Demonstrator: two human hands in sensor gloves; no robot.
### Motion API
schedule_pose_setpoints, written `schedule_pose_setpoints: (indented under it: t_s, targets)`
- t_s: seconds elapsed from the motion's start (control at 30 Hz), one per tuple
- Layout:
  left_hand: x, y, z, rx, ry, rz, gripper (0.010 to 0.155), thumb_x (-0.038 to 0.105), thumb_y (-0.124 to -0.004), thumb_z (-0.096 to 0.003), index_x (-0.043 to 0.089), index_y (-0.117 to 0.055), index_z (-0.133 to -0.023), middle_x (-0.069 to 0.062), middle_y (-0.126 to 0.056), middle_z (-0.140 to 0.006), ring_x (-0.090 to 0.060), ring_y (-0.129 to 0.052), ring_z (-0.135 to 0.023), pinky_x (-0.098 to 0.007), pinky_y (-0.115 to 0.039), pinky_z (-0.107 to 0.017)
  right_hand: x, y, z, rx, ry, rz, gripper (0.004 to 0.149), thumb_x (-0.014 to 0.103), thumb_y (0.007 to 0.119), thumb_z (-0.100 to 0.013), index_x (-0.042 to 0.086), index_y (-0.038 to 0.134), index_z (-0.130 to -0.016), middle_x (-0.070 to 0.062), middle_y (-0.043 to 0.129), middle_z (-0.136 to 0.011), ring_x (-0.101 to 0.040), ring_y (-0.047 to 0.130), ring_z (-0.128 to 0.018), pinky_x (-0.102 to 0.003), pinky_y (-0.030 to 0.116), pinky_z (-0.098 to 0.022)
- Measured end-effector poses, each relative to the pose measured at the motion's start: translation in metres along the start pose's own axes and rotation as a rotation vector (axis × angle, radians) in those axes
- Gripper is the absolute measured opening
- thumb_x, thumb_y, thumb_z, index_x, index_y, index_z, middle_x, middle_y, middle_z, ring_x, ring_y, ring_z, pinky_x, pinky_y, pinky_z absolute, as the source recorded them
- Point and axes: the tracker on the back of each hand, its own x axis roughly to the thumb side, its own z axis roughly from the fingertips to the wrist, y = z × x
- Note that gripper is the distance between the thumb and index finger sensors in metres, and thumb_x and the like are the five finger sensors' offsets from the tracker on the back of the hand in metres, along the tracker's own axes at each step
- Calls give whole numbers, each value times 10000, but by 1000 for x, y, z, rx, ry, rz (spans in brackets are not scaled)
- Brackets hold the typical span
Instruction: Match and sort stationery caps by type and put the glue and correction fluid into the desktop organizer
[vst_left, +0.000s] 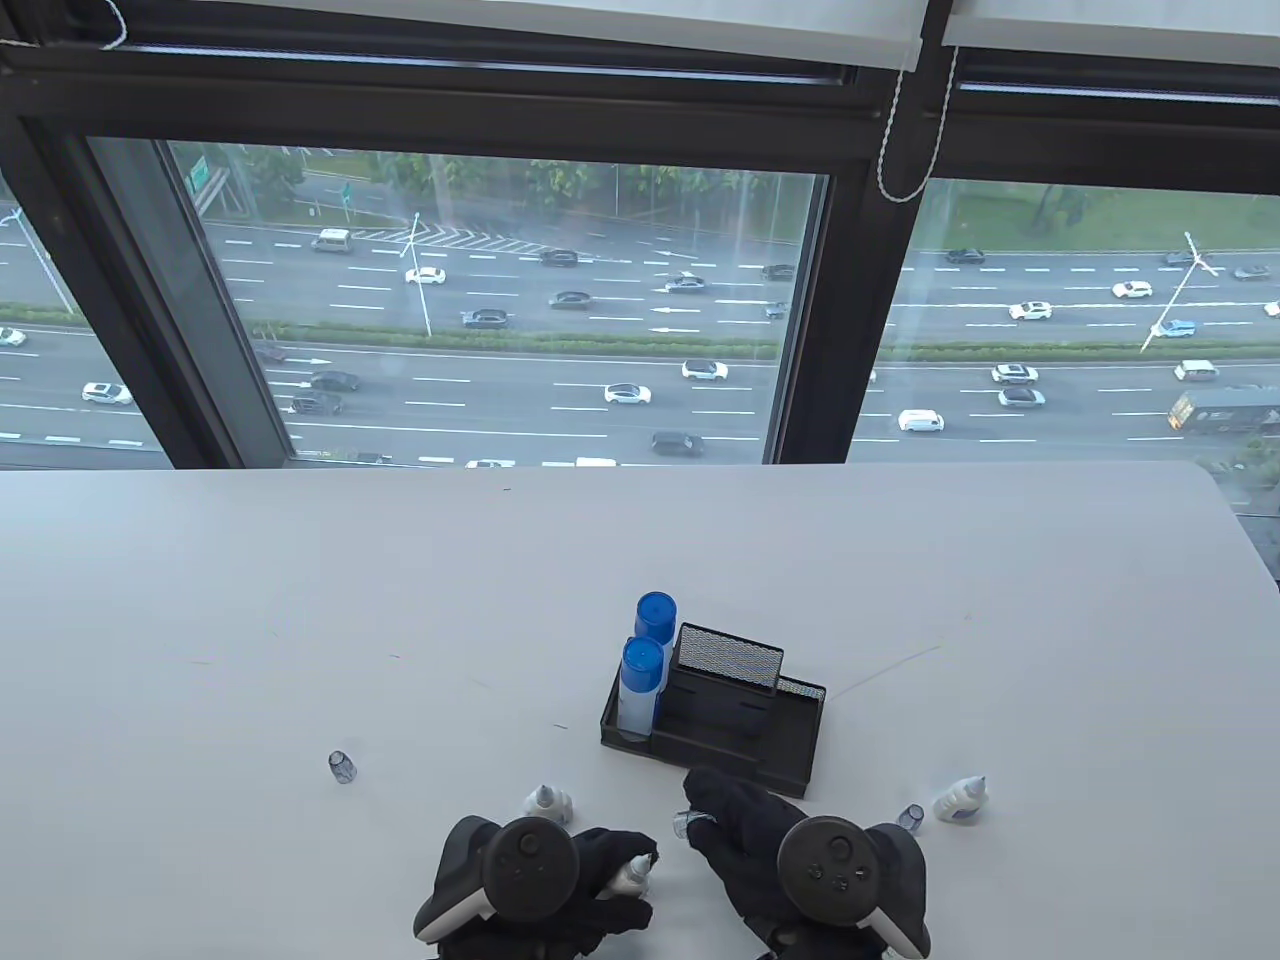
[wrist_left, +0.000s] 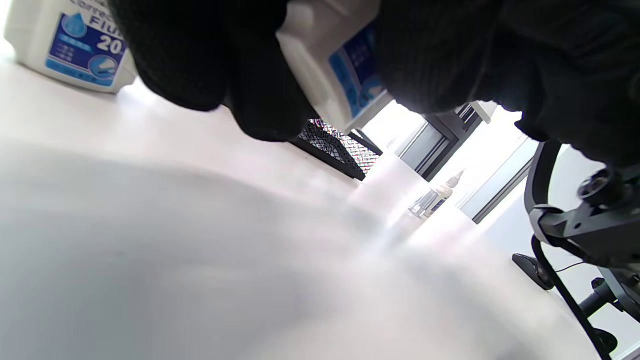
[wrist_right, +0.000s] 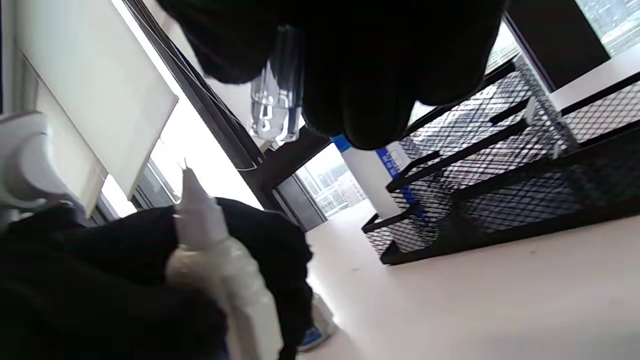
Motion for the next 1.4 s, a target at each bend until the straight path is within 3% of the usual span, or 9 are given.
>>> schedule_pose_setpoints:
  t_s: [0.3,0.7,0.83,1.03,1.4]
  targets:
    - [-1,-2,0,9,7,9,624,508,-817,-525,274,-631,-1072,-26,-817,-1031,-200,-1005,-804,-474,-847,-601,11,12,0,89,-87,14,507,347,763,-517,202,718,-1000,-80,869,-899,-268,932,-718,-493,734,-623]
    - [3,-3,2,57,-3,-35,603,500,-832,-513,281,-664,-1048,0,-844,-1018,-194,-1004,-800,-479,-840,-603,19,27,1,126,-118,122,544,345,778,-507,208,685,-1025,-75,851,-930,-273,922,-754,-490,730,-637]
    - [3,-3,2,64,8,-27,585,486,-817,-522,308,-653,-1054,1,-829,-1029,-234,-1008,-828,-489,-843,-602,20,21,2,85,-90,159,577,411,773,-501,184,692,-1025,-89,872,-899,-279,941,-705,-494,749,-602]
    - [3,-4,3,72,17,-18,598,488,-832,-515,282,-656,-1048,-13,-830,-1022,-197,-1017,-788,-472,-846,-598,25,23,4,57,-105,200,498,366,781,-502,193,767,-968,-70,928,-823,-246,977,-632,-475,782,-561]
    - [15,11,7,261,-17,-44,575,462,-903,-457,261,-777,-981,-9,-954,-924,-203,-1095,-703,-456,-885,-547,29,16,6,-60,-101,104,484,319,808,-482,140,809,-931,-104,961,-781,-254,1007,-593,-479,811,-529]
